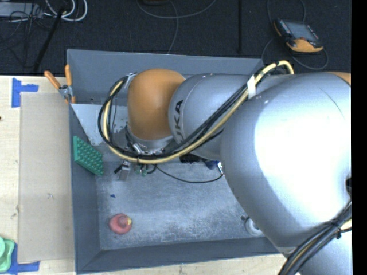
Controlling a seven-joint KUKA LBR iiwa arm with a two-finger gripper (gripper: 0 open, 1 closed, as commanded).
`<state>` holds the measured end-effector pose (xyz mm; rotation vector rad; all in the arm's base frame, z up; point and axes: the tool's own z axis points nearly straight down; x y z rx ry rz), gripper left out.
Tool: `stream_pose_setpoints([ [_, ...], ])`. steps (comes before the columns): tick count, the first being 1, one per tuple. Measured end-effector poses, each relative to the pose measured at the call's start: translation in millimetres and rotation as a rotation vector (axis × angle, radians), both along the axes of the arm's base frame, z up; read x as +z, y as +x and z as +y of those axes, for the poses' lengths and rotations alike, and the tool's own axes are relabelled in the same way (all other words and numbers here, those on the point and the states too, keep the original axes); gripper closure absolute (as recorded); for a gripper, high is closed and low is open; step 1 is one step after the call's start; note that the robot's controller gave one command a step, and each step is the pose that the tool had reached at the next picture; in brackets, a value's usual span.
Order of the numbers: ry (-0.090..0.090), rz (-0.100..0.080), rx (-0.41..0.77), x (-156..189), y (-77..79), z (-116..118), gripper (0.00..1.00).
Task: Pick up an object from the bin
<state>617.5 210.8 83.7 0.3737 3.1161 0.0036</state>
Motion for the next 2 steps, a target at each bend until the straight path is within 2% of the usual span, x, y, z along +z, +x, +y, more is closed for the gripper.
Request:
stream_pose_setpoints([
  [1, -0.001, 0.007, -0.381, 10, -31.6, 38, 1.0],
  [2, 0.002, -0.001, -0.365, 84, -41.6, 34, 1.0],
])
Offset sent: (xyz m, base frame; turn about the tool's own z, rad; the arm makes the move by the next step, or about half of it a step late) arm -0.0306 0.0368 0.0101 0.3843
